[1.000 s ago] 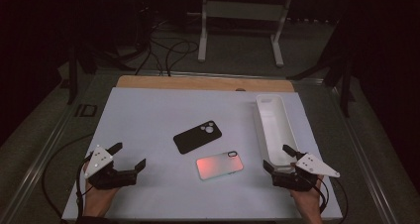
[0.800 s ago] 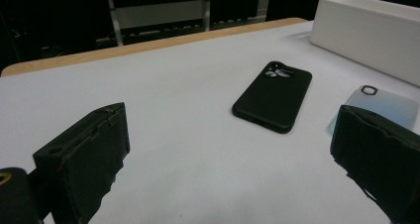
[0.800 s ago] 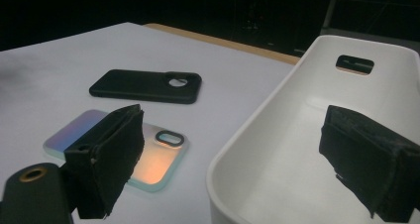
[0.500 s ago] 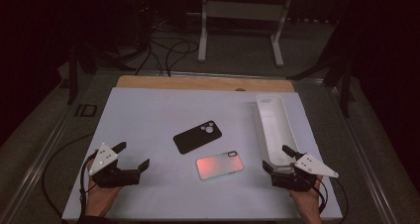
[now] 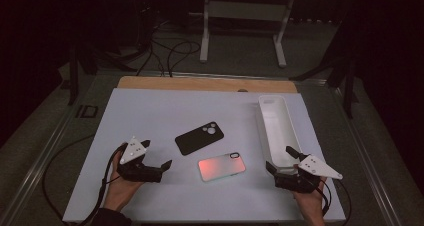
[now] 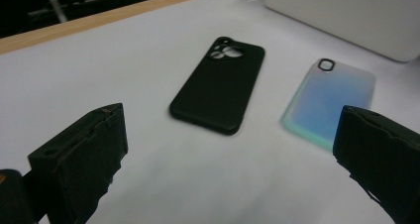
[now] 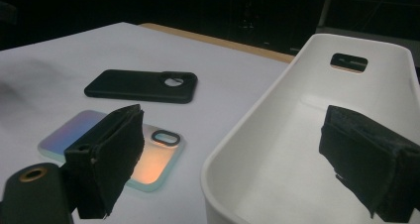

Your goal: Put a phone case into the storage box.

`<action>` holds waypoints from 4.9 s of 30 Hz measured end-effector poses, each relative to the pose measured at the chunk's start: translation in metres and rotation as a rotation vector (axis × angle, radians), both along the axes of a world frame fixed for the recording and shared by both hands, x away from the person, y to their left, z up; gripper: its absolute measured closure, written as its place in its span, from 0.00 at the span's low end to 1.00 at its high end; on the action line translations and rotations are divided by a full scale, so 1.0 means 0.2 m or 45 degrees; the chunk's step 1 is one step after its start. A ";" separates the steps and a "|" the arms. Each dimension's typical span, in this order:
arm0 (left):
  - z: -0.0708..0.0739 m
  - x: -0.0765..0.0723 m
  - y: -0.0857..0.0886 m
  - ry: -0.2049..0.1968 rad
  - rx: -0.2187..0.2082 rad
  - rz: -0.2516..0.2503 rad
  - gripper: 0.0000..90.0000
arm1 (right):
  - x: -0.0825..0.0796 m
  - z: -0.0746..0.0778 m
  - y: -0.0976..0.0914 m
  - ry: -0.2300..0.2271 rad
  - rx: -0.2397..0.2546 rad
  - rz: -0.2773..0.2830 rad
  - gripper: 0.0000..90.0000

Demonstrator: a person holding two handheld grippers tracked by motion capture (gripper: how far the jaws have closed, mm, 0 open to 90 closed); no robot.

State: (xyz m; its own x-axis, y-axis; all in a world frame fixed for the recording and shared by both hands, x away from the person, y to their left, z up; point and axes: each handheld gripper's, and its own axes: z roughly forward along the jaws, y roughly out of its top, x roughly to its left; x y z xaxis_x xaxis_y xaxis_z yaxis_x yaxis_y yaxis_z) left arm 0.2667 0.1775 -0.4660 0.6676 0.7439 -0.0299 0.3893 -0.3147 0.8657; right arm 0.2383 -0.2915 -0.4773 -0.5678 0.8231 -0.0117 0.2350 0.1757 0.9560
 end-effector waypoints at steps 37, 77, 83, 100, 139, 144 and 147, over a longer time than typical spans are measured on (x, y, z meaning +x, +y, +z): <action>-0.15 0.24 -0.60 0.191 0.264 -0.356 0.03 | 0.00 0.00 0.00 0.007 0.003 0.003 0.11; -0.25 0.25 -0.83 0.335 0.496 -0.532 0.10 | 0.00 0.00 0.00 0.012 -0.002 0.004 0.11; -0.25 0.26 -0.83 0.345 0.510 -0.535 0.13 | 0.00 0.00 0.00 0.012 -0.002 0.004 0.11; -0.23 0.25 -0.81 0.314 0.474 -0.498 0.19 | 0.00 0.00 0.00 0.007 -0.002 0.003 0.11; 0.13 0.18 -0.64 0.045 0.244 -0.324 0.19 | 0.12 0.12 0.15 0.140 0.043 0.136 0.11; 0.18 0.16 -0.68 0.004 0.231 -0.349 0.19 | 0.16 0.16 0.23 0.181 0.081 0.204 0.11; 0.19 0.15 -0.70 -0.012 0.227 -0.358 0.19 | 0.18 0.17 0.27 0.204 0.096 0.234 0.11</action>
